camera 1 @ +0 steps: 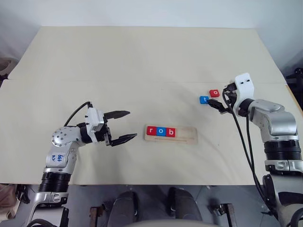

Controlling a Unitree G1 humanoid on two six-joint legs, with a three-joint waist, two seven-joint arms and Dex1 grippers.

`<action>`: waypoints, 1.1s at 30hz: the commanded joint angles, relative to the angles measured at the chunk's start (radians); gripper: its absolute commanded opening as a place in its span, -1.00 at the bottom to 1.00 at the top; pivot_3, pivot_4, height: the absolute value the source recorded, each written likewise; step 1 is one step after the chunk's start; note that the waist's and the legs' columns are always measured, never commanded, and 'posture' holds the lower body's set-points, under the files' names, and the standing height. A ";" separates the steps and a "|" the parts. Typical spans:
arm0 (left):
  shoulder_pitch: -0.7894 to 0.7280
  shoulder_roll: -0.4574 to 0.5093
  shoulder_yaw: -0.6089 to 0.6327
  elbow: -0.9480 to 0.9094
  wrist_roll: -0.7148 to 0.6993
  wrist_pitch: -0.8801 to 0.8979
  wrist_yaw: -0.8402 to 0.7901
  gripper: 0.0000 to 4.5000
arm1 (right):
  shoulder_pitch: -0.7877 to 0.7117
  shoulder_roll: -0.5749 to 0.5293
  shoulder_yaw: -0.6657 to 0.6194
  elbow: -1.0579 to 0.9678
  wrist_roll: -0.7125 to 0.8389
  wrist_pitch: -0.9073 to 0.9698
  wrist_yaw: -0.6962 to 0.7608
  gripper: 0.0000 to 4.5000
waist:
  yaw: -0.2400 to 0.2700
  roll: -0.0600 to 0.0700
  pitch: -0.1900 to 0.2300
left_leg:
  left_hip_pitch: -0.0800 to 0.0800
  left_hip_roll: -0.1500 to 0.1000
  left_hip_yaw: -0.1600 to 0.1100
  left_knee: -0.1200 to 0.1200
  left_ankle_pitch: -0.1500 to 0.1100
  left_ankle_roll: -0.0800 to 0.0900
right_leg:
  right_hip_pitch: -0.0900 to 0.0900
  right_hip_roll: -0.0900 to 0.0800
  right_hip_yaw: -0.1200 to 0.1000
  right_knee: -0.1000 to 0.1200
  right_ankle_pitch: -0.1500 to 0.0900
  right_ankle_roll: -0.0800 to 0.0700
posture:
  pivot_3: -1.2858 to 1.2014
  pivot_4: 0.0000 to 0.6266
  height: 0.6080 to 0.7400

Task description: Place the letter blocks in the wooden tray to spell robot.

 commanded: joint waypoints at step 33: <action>-0.028 -0.023 -0.020 -0.090 -0.012 0.044 0.056 1.00 | -0.134 0.064 -0.064 0.149 -0.067 0.052 -0.162 -0.36 | -0.020 0.000 0.000 | 0.000 0.000 0.000 -0.001 0.000 0.000 | 0.000 0.000 0.000 0.000 0.000 0.000 | 0.03 -0.52 1.00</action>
